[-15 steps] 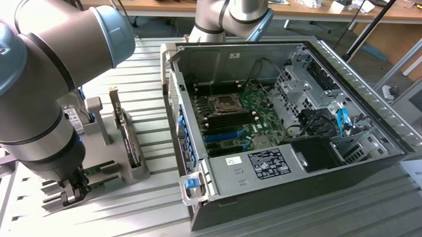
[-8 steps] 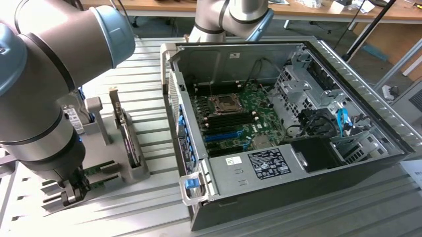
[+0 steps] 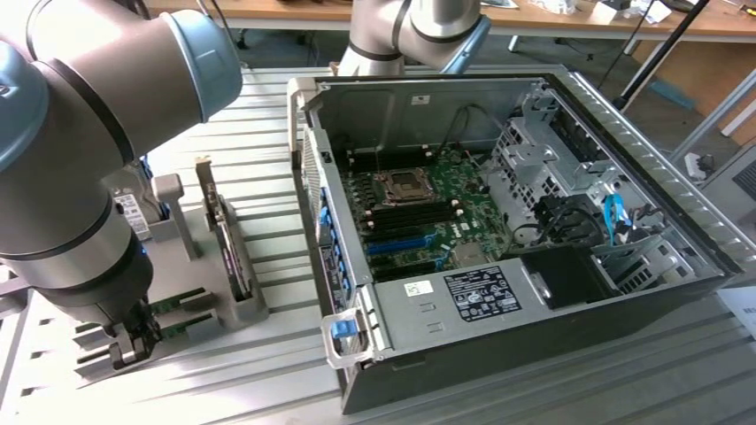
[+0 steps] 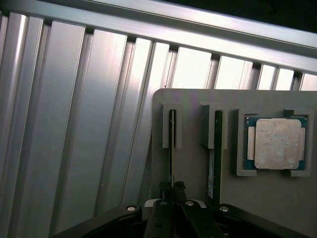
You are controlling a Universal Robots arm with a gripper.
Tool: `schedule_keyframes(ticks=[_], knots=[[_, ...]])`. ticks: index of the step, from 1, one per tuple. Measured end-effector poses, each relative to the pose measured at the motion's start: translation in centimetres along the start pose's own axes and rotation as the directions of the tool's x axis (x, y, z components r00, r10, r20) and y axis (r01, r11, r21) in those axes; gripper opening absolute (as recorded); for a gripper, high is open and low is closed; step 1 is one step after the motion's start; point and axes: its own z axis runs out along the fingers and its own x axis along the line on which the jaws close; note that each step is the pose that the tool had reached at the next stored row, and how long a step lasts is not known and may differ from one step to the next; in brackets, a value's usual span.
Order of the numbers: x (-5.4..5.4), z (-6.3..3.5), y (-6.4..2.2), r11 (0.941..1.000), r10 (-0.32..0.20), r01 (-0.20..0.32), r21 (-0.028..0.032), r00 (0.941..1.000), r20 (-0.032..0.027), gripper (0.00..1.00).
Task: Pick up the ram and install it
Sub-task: 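Pick up the ram and move it above insertion slot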
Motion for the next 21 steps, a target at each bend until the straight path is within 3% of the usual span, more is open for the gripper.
schedule_keyframes(ticks=[10, 21], knots=[[0.0, -0.12, 0.0, 1.0, 0.0, 0.0, -0.0001, 1.0, 0.0, 0.12], [0.0, -1.6, -0.03, 1.0, 0.0, 0.0, 0.0001, 1.0, 0.0, 0.12]])
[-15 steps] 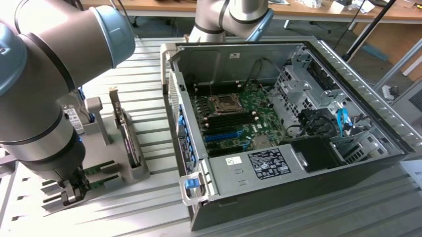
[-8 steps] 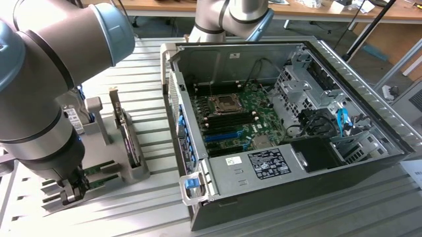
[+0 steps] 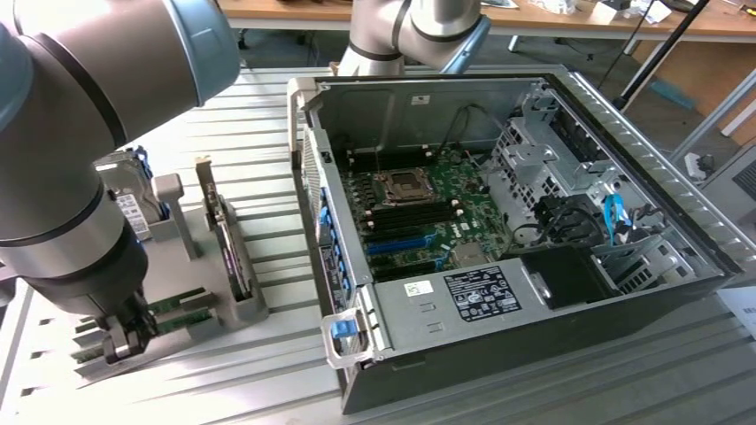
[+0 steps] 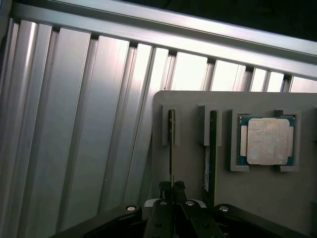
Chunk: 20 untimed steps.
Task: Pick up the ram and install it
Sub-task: 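Pick up the ram and move it above insertion slot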
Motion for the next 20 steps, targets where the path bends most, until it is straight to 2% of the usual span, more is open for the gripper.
schedule_keyframes(ticks=[11, 20], knots=[[0.0, -1.86, -0.04, 1.0, 0.0, 0.0, 0.0, 1.0, 0.0, 0.12], [0.0, -4.25, -0.09, 1.0, 0.0, 0.0, -0.0001, 1.0, 0.0, 0.12]])
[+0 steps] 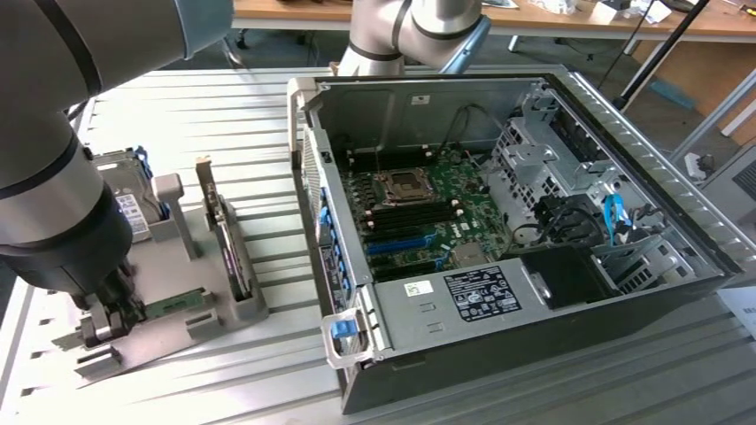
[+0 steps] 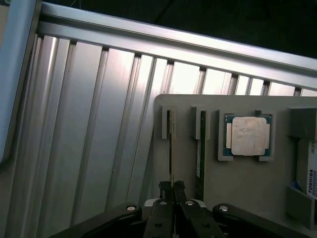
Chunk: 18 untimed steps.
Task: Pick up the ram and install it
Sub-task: 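Pick up the ram and move it above insertion slot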
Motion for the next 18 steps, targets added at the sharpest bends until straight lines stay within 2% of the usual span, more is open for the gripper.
schedule_keyframes(ticks=[8, 18], knots=[[0.0, -1.75, -0.04, 1.0, 0.0, 0.0, 0.0001, 1.0, 0.0, 0.12], [0.0, -3.05, -0.06, 1.0, 0.0, 0.0, 0.0001, 1.0, 0.0001, 0.12]])
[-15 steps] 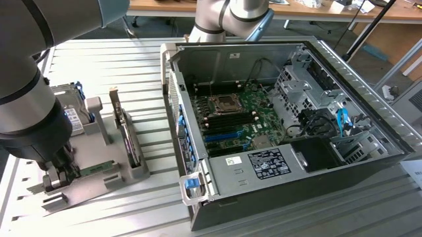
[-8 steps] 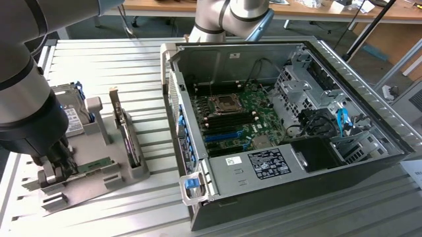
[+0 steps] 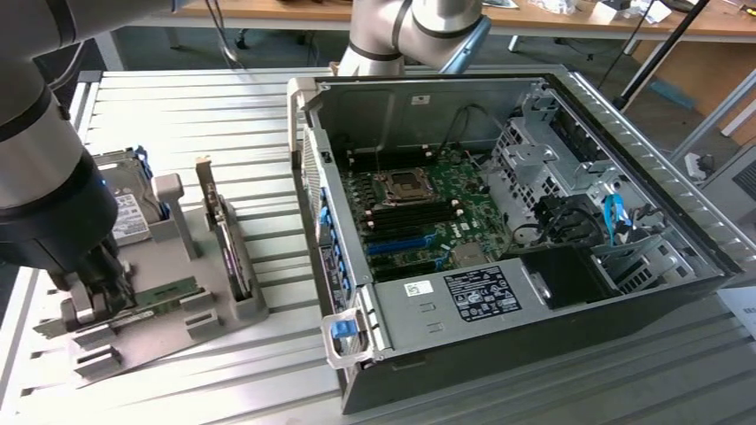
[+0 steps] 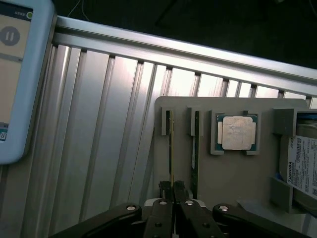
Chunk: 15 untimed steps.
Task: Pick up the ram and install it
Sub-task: 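Pick up the ram and move it above insertion slot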
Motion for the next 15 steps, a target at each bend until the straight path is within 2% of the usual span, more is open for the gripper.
schedule_keyframes(ticks=[11, 13, 15], knots=[[0.0, -2.64, -0.06, 1.0, 0.0, 0.0, -0.0001, 1.0, -0.0001, 0.12], [0.0, -3.45, -0.07, 1.0, 0.0, 0.0, -0.0001, 1.0, 0.0, 0.12], [0.0, -4.67, -0.1, 1.0, 0.0, 0.0, -0.0001, 1.0, 0.0, 0.12]])
